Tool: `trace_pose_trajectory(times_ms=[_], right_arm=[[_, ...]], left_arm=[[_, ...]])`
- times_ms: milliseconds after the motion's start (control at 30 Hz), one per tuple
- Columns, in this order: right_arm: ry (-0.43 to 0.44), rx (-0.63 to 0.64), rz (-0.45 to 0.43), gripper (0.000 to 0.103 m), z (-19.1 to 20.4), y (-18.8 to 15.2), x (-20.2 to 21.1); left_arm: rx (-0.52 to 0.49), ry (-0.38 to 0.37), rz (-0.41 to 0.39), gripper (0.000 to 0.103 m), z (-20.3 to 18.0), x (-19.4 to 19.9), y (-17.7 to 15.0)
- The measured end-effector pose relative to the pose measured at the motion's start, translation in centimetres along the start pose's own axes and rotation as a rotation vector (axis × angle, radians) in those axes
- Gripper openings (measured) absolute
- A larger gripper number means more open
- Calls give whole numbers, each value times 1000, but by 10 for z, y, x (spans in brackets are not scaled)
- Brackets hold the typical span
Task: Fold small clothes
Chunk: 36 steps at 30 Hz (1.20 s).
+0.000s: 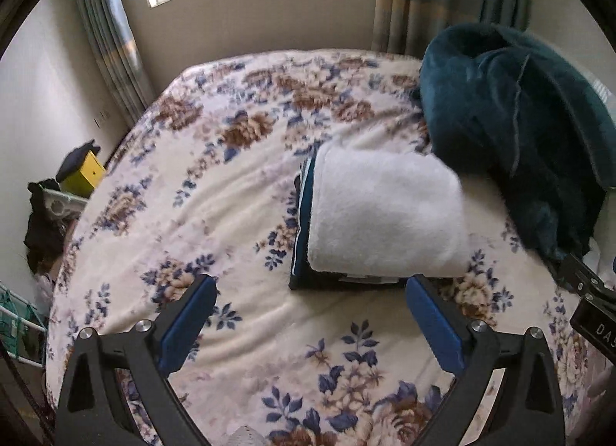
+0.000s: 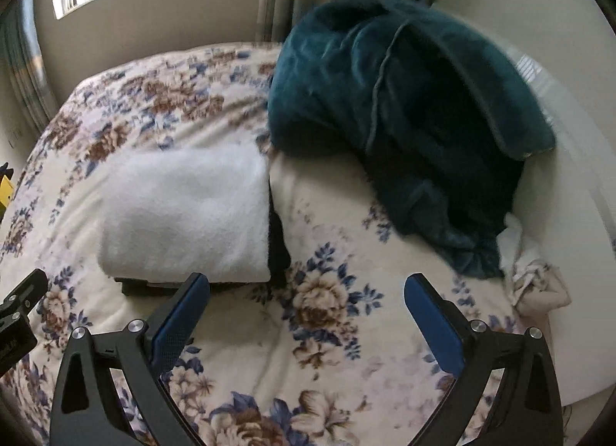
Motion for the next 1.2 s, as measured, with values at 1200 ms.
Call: trace_pose_trajectory(times_ms=[1200], right_arm=[[100, 126, -386, 102, 23, -15, 487]], left_arm=[[111, -7, -261, 101, 110, 332, -28]])
Point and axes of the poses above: each gripper's, at about its wrist camera, not at the fingertips, and x roughly against the way its jaws point, z to its left, y to its top, the point moved 10 cm from there along -x, roughly the way its jaws point, and after that the axes turned 14 degrees about y, right-handed, at the moved point
